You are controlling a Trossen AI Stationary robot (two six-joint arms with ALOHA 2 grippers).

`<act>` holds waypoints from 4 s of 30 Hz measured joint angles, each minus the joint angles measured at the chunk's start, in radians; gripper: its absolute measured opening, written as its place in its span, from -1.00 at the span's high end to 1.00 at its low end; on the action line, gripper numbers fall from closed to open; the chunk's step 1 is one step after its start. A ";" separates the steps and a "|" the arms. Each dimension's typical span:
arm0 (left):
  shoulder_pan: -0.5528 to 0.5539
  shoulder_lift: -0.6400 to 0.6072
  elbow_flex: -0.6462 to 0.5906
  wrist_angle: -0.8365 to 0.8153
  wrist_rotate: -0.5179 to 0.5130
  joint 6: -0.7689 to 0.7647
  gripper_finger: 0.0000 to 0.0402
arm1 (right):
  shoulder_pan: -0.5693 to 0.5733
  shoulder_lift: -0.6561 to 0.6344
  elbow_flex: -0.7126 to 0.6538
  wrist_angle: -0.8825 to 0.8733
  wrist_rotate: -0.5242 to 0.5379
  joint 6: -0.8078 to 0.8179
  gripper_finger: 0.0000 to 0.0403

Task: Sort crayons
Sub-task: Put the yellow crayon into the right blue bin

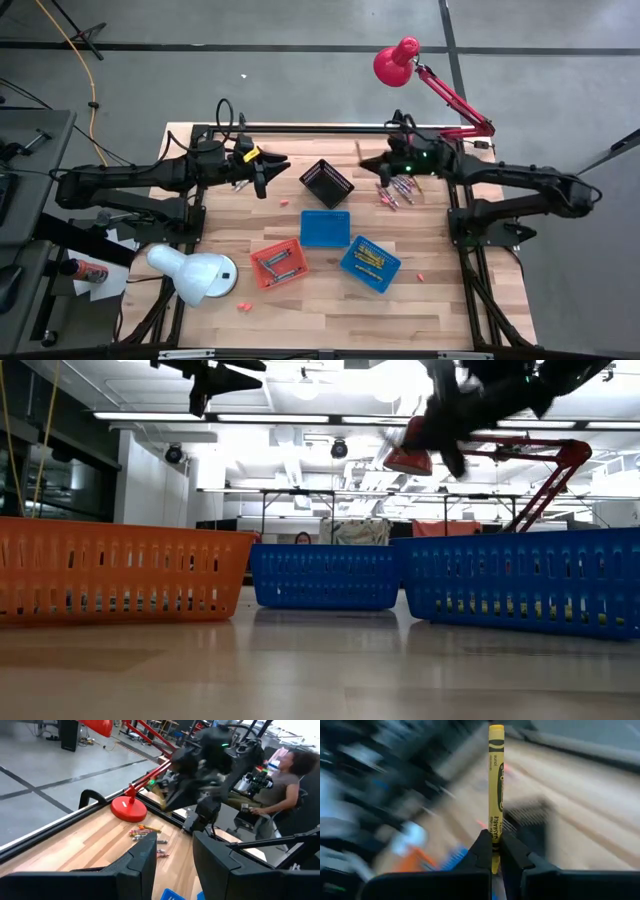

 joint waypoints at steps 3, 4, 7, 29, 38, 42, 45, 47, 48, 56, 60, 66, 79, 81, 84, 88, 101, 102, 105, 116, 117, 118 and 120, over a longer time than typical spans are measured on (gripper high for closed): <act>0.000 0.013 -0.001 0.025 0.004 0.008 0.44 | 0.104 0.043 0.001 0.256 0.054 0.003 0.99; 0.000 0.020 -0.001 0.049 0.013 0.021 0.44 | 0.136 0.061 0.001 0.341 0.067 -0.006 0.99; 0.000 0.044 -0.001 0.110 0.068 0.070 0.44 | 0.213 0.106 0.001 0.523 0.092 -0.047 0.99; 0.000 0.086 -0.001 0.160 0.111 0.089 0.44 | 0.616 0.132 0.001 -0.043 0.040 0.243 0.99; 0.001 0.086 -0.001 0.159 0.111 0.087 0.44 | 0.881 0.200 0.001 -0.266 0.223 0.556 0.99; 0.000 0.086 -0.001 0.155 0.111 0.086 0.44 | 0.868 0.278 0.001 -0.285 0.220 0.559 0.99; 0.000 0.086 -0.001 0.156 0.111 0.086 0.44 | 0.844 0.323 0.001 -0.282 0.173 0.554 0.99; 0.000 0.086 -0.001 0.154 0.111 0.086 0.44 | 0.831 0.336 0.001 -0.277 0.140 0.538 0.96; 0.001 0.086 -0.001 0.154 0.111 0.086 0.44 | 0.827 0.337 0.001 -0.278 0.133 0.531 0.93; 0.001 0.086 0.000 0.154 0.106 0.087 0.44 | 0.812 0.310 0.030 -0.327 0.122 0.427 0.35; 0.001 0.086 0.000 0.153 0.106 0.087 0.44 | 0.780 0.275 0.085 -0.382 0.093 0.290 0.09; 0.001 0.086 0.000 0.157 0.099 0.087 0.44 | 0.656 0.213 0.172 -0.393 0.231 0.086 0.01; 0.001 0.091 0.000 0.149 0.099 0.087 0.44 | 0.400 0.209 0.443 -0.262 0.427 -0.373 0.00; 0.001 0.091 0.000 0.154 0.099 0.087 0.44 | 0.381 0.209 0.456 -0.263 0.427 -0.384 0.00; 0.001 0.091 0.000 0.153 0.099 0.087 0.44 | 0.362 0.210 0.459 -0.271 0.427 -0.378 0.00; 0.001 0.091 0.000 0.153 0.099 0.087 0.44 | 0.356 0.210 0.460 -0.302 0.427 -0.335 0.00; 0.001 0.091 0.000 0.140 0.099 0.087 0.44 | 0.163 0.191 0.314 -0.920 0.400 -0.158 0.00; 0.001 0.091 0.000 0.140 0.099 0.087 0.44 | 0.131 0.172 0.266 -0.902 0.362 -0.158 0.00; 0.001 0.091 0.000 0.133 0.101 0.087 0.44 | 0.048 0.111 0.112 -0.862 0.281 -0.155 0.00; 0.000 0.092 0.000 0.129 0.103 0.086 0.44 | -0.213 0.108 -0.101 -0.872 0.338 0.016 0.00; 0.001 0.092 0.000 0.130 0.103 0.086 0.44 | -0.225 0.123 -0.104 -0.854 0.336 0.002 0.00; 0.001 0.092 0.000 0.130 0.103 0.086 0.44 | -0.237 0.139 -0.105 -0.838 0.337 -0.011 0.00; 0.001 0.092 0.000 0.130 0.102 0.086 0.44 | -0.261 0.172 -0.105 -0.826 0.337 -0.044 0.00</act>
